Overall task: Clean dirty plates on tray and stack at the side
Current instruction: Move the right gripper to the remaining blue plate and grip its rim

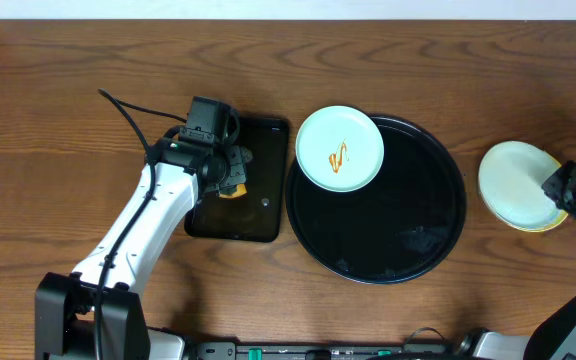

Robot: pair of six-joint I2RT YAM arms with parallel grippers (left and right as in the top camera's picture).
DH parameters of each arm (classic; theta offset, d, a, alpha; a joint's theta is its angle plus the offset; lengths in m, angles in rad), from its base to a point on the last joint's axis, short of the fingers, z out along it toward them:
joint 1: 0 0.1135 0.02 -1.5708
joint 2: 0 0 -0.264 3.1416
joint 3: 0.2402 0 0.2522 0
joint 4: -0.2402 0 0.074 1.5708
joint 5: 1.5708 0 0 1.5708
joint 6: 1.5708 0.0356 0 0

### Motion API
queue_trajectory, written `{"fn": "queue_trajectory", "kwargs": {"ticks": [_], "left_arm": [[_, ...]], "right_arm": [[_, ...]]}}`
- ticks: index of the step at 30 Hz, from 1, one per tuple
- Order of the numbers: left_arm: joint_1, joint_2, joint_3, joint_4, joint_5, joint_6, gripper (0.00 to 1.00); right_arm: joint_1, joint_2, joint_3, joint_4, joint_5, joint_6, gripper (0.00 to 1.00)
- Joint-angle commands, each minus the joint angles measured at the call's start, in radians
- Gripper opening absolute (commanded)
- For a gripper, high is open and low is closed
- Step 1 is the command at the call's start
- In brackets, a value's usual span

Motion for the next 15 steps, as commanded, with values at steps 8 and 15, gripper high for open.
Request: {"fn": "queue_trajectory", "kwargs": {"ticks": [8, 15], "left_arm": [[0.006, 0.002, -0.006, -0.001, 0.000, 0.012, 0.08], [0.006, 0.002, -0.006, -0.001, 0.000, 0.013, 0.08]], "right_arm": [[0.118, 0.003, 0.017, 0.048, -0.673, -0.130, 0.44], [0.366, 0.003, 0.020, 0.042, -0.710, -0.248, 0.48]]}}
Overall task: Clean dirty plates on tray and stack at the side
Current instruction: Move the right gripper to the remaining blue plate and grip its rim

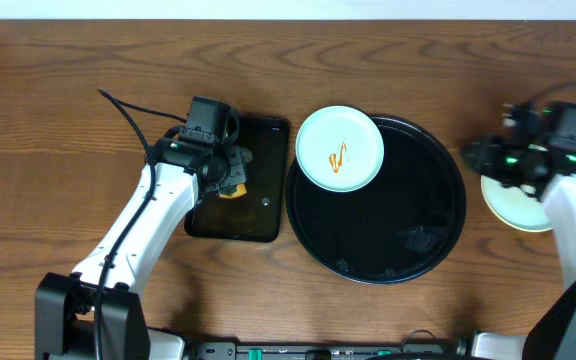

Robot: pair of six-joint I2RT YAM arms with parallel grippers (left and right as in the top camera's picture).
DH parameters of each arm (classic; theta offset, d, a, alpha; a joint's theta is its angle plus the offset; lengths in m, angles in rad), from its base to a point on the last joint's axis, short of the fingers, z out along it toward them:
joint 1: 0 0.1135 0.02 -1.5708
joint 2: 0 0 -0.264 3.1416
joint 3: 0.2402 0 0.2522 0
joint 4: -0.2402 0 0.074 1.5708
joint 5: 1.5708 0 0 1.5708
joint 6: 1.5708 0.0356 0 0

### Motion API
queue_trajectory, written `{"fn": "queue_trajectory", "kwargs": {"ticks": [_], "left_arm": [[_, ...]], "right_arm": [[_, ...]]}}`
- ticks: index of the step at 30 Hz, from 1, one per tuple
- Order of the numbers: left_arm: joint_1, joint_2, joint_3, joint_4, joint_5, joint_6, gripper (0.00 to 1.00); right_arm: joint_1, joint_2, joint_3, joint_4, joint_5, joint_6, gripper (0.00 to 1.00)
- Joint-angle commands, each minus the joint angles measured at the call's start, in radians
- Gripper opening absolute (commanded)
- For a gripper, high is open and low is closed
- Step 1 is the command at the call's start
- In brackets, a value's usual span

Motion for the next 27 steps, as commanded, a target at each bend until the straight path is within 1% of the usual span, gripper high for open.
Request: {"fn": "queue_trajectory", "kwargs": {"ticks": [1, 4, 8, 10, 13, 18, 24, 27], "left_arm": [[0.006, 0.002, -0.006, -0.001, -0.001, 0.012, 0.08], [0.006, 0.002, -0.006, -0.004, -0.001, 0.012, 0.08], [0.006, 0.002, -0.006, -0.003, -0.001, 0.012, 0.08], [0.006, 0.002, -0.006, -0.004, -0.001, 0.012, 0.08], [0.006, 0.002, -0.006, -0.004, -0.001, 0.012, 0.08], [0.006, 0.002, -0.006, -0.004, -0.001, 0.012, 0.08], [0.006, 0.002, -0.006, -0.004, -0.001, 0.012, 0.07], [0.006, 0.002, -0.006, -0.004, -0.001, 0.012, 0.08]], "right_arm": [[0.113, 0.003, 0.026, -0.009, -0.047, -0.073, 0.49], [0.204, 0.010, 0.071, -0.043, 0.035, -0.073, 0.53], [0.279, 0.076, 0.224, -0.191, 0.146, -0.099, 0.55], [0.298, 0.142, 0.320, -0.275, 0.163, -0.104, 0.56], [0.315, 0.235, 0.413, -0.331, 0.134, -0.118, 0.57], [0.335, 0.359, 0.430, -0.249, 0.092, -0.109, 0.53], [0.344, 0.491, 0.430, -0.166, 0.091, -0.063, 0.44], [0.351, 0.530, 0.430, -0.132, 0.058, -0.055, 0.39]]}}
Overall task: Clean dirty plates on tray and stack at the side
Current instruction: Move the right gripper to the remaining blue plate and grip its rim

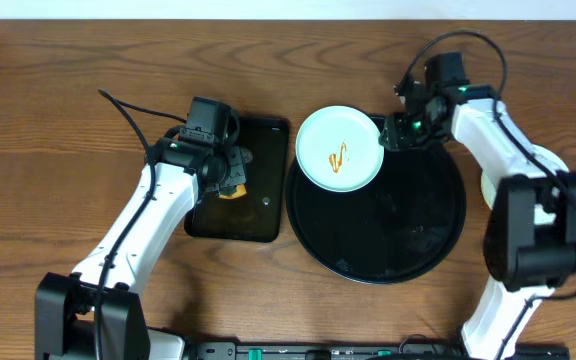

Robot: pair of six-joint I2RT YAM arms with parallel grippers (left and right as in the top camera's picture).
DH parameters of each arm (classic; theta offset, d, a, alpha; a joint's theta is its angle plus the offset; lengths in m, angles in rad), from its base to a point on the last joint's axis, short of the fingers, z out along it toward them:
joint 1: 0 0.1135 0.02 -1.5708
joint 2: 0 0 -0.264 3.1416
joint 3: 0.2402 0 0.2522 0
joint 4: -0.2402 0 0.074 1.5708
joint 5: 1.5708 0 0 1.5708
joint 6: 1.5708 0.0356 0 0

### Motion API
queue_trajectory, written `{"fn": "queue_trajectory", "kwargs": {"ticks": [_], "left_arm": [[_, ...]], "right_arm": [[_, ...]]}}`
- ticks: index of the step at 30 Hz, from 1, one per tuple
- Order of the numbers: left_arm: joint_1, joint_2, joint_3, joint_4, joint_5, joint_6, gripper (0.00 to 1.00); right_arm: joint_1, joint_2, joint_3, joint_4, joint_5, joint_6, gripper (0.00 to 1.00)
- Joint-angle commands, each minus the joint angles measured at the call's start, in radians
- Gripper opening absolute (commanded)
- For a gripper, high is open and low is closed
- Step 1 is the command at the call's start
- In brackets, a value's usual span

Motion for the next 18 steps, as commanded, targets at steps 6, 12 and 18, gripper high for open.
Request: {"fn": "queue_trajectory", "kwargs": {"ticks": [6, 12, 18], "left_arm": [[0.006, 0.002, -0.006, 0.000, -0.001, 0.012, 0.08], [0.006, 0.002, -0.006, -0.005, -0.001, 0.012, 0.08], [0.006, 0.002, -0.006, -0.015, -0.001, 0.012, 0.08]], "right_arm": [[0.035, 0.060, 0.010, 0.041, -0.058, 0.026, 0.34], [0.045, 0.085, 0.005, 0.038, -0.058, 0.027, 0.29], [0.045, 0.115, 0.002, 0.034, -0.057, 0.045, 0.08]]}}
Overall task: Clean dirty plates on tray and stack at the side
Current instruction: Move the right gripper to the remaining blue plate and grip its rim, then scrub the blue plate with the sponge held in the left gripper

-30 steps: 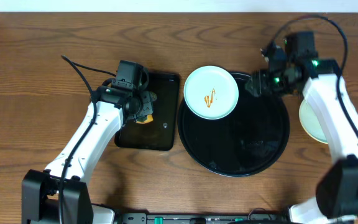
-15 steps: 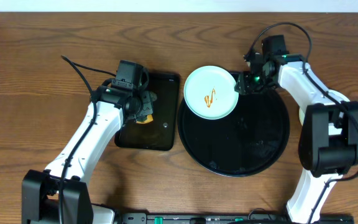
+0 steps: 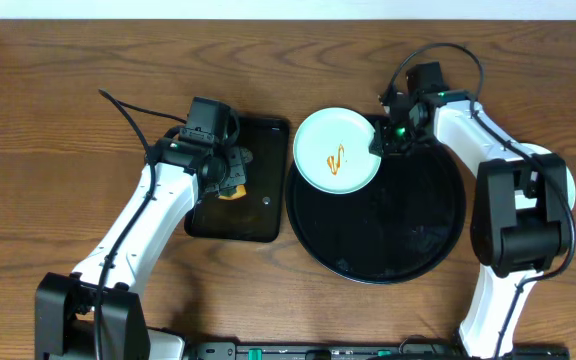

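A pale green plate (image 3: 336, 150) smeared with orange sauce lies on the upper-left rim of the round black tray (image 3: 398, 235). My right gripper (image 3: 381, 138) is at the plate's right edge; whether it grips the rim cannot be told from above. Over the small black rectangular tray (image 3: 258, 215) at the left, my left gripper (image 3: 230, 180) is shut on a yellow sponge (image 3: 232, 190). The stack of cleaned plates at the right is hidden behind the right arm.
The right arm arches from the table's front right edge over the round tray's right side. The left arm runs diagonally from the front left. A black cable loops off the left wrist toward the table's back.
My right gripper has shifted a little left and closed in on the plate's right edge. The dirty plate has slid slightly left. The left arm has stayed where it was.
My right gripper was first at the stack of clean plates at the far right. Half a second later it hovered just left of that stack. Then it stood at the tray's upper edge beside the dirty plate, and now it touches that plate's rim. The left gripper held the sponge throughout.
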Robot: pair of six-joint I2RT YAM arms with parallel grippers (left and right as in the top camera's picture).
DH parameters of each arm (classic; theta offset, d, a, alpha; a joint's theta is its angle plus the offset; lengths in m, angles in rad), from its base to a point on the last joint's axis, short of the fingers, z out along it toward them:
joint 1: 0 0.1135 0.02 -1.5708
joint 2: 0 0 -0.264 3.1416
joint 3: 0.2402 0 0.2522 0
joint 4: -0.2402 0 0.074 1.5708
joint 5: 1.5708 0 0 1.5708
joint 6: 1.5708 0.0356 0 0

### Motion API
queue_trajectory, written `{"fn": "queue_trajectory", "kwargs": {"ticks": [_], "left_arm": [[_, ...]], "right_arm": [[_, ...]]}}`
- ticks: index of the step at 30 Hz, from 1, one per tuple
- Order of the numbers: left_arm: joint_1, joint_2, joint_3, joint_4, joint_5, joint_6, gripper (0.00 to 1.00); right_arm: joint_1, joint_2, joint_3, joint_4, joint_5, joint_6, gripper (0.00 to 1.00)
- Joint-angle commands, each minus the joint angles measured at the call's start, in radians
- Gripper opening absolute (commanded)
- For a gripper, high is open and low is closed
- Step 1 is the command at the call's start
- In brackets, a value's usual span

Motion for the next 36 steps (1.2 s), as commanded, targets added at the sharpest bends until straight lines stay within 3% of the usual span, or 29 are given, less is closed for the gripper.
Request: {"fn": "queue_trajectory", "kwargs": {"ticks": [1, 2, 11, 20, 26, 36], "left_arm": [[0.006, 0.002, -0.006, -0.009, -0.001, 0.012, 0.08], [0.006, 0.002, -0.006, -0.010, -0.001, 0.012, 0.07], [0.006, 0.002, -0.006, -0.009, 0.009, 0.012, 0.08], [-0.034, 0.002, -0.006, 0.083, 0.200, 0.013, 0.08], [-0.153, 0.017, -0.006, 0.182, 0.226, -0.026, 0.07], [-0.375, 0.174, -0.006, 0.364, 0.226, -0.215, 0.08]], "right_arm": [[0.006, 0.024, 0.002, -0.005, -0.011, 0.016, 0.05], [0.006, 0.023, 0.002, -0.007, -0.011, 0.016, 0.01], [-0.004, -0.043, 0.002, -0.177, 0.043, 0.015, 0.01], [0.027, -0.122, 0.000, -0.455, 0.225, 0.020, 0.01], [0.047, -0.122, -0.048, -0.420, 0.225, 0.020, 0.01], [0.054, -0.121, -0.157, -0.323, 0.224, 0.035, 0.01]]}}
